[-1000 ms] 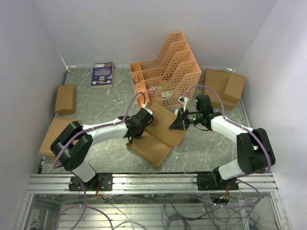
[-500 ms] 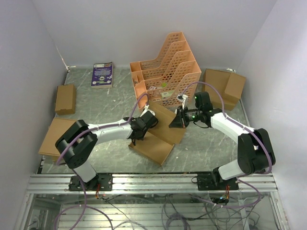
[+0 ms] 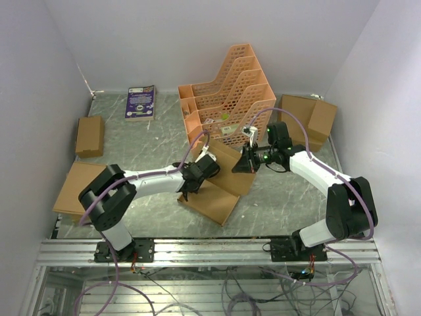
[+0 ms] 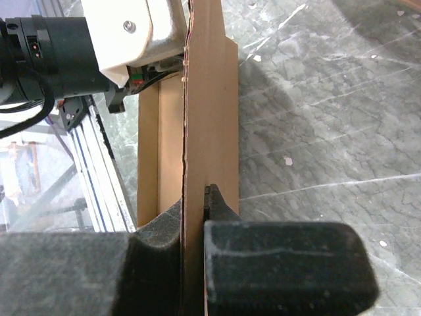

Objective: Fold the paper box

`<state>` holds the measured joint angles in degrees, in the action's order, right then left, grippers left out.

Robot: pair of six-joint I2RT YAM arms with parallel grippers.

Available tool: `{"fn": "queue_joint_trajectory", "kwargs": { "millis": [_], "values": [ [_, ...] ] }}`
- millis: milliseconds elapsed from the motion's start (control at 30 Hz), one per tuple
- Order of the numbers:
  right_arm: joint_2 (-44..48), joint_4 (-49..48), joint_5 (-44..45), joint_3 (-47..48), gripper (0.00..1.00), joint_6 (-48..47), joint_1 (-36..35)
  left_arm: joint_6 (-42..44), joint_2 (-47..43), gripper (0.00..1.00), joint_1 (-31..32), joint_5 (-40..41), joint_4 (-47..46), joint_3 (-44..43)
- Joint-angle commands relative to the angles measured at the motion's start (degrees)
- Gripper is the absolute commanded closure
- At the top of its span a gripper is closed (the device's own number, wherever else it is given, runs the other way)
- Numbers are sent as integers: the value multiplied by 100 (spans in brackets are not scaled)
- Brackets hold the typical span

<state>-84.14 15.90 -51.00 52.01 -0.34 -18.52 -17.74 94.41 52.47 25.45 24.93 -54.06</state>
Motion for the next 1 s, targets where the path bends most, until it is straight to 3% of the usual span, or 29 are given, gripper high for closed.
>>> {"fn": "queue_joint_trajectory", "kwargs": {
  "millis": [0,200,333,467,667,800,967],
  "values": [
    [95,-553,-254,249,100,-54,15,97,302,93,283,-45,321,-98],
    [111,-503,-246,265,100,-106,22,9,639,93,386,268,729,-429],
    [147,-500,-278,257,100,-120,24,-13,722,81,411,156,808,-481],
    [162,-439,-328,309,100,-163,21,101,695,93,475,181,924,-623],
    [203,-437,-390,310,100,-133,25,98,941,93,476,188,918,-670],
    [214,-430,-431,285,100,-142,33,-133,910,77,475,59,856,-603],
    [205,-397,-437,267,100,-176,29,-279,602,74,354,-147,740,-454]
  ]
}}
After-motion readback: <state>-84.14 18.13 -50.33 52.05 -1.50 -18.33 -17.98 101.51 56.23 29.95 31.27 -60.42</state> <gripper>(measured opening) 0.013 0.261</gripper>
